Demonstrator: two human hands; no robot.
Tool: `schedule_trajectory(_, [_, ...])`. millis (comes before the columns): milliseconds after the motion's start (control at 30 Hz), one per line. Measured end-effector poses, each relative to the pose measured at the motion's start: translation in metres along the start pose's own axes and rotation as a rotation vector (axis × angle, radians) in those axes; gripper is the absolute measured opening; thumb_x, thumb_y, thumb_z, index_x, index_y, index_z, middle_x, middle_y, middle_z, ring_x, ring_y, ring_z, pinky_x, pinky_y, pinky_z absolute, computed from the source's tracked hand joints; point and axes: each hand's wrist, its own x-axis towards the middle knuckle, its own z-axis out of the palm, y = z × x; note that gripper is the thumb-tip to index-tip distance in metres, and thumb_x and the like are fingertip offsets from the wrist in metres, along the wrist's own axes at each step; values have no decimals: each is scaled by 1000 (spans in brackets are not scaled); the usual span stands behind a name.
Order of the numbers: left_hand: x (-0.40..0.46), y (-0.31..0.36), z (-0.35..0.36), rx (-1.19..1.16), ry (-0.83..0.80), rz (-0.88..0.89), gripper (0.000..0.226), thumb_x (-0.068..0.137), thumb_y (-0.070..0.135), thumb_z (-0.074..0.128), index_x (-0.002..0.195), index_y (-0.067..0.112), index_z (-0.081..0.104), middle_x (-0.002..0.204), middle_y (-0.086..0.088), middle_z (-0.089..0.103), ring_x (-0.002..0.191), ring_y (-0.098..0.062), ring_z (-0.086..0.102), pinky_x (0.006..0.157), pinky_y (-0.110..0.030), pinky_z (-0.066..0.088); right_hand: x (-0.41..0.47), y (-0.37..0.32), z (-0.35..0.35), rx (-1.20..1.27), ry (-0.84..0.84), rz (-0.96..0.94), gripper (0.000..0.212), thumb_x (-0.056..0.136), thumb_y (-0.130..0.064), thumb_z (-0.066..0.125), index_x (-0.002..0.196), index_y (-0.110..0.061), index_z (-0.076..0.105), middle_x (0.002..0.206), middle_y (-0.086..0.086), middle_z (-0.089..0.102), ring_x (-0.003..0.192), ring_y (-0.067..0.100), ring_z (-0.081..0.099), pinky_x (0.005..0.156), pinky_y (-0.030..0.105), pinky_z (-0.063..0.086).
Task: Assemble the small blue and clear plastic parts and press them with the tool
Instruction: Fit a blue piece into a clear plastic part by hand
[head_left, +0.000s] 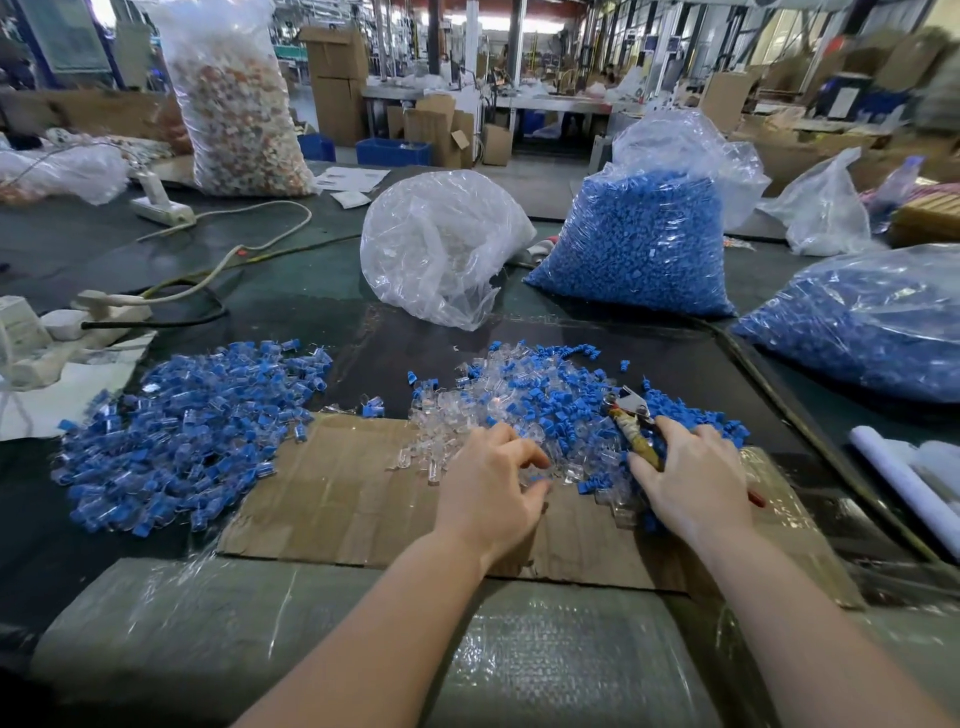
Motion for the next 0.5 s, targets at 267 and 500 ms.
schedule_trajectory(267, [-2, -2, 8, 57, 23, -18, 22, 85, 30, 65, 107, 25, 67, 92, 11, 47, 94, -8, 40, 89, -22, 36, -15, -10, -6, 29, 201, -200, 39, 86, -39, 63, 120, -22, 58, 119, 4, 53, 113, 26, 45, 96, 43, 31])
schedule_trajectory(500, [-3, -4, 7, 52, 56, -42, 24, 87, 27, 62, 111, 21, 64, 97, 8, 52, 96, -9, 40, 84, -15, 31, -27, -25, 1, -144, 69, -523, 13, 85, -25, 57, 91, -30, 67, 99, -10, 52, 104, 16, 43, 93, 37, 18])
